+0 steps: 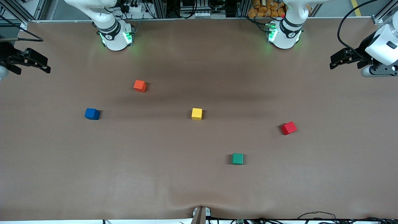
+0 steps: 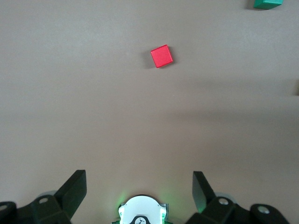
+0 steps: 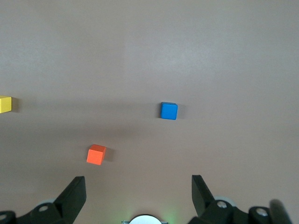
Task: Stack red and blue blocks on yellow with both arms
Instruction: 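Move the left gripper toward the red cube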
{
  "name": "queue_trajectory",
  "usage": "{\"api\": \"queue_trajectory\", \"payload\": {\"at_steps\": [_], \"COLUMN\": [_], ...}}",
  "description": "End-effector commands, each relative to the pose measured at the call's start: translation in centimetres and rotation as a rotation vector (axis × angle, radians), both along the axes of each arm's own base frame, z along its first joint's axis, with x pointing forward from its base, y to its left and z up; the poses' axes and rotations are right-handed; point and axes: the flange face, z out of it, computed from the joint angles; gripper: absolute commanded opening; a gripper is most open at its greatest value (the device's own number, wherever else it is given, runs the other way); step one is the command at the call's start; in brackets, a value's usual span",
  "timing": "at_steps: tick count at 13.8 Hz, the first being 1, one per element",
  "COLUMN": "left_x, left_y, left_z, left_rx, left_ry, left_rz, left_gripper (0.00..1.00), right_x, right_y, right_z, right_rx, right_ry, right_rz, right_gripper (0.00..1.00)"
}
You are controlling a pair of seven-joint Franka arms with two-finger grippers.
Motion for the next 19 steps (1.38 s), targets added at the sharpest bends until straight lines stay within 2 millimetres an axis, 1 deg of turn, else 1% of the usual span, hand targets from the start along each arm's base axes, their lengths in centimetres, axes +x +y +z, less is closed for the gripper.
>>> {"api": "queue_trajectory", "payload": {"at_steps": [1, 3, 6, 9, 14, 19], "left_x": [0.2, 0.2, 0.4, 0.5, 0.5, 0.6], "left_y": [-0.2, -0.2, -0.2, -0.1, -0.1, 0.1], "left_z": [-0.3, -0.6, -1.9, -2.5, -2.9, -3.8], "left_rx": [0.000, 0.000, 0.002, 0.002, 0.000, 0.002], "left_ry": [-0.001, 0.001, 0.007, 0.010, 0.013, 0.016], "left_rz": [0.002, 0.002, 0.001, 0.003, 0.003, 0.007], "left_gripper": [1.00, 1.00, 1.00, 1.00, 1.00, 1.00], "right_x": [0.0, 0.0, 0.0, 0.0, 0.1, 0.1], "right_y": [-0.3, -0.3, -0.4, -0.4, -0.5, -0.5], "right_z": [0.1, 0.1, 0.1, 0.1, 0.0, 0.0], "right_rx": [-0.007, -0.007, -0.007, -0.007, -0.007, -0.007], "right_ry": [0.003, 0.003, 0.003, 0.003, 0.004, 0.006], "right_rz": [-0.004, -0.004, -0.005, -0.007, -0.007, -0.007], "right_gripper": [1.00, 1.00, 1.00, 1.00, 1.00, 1.00]}}
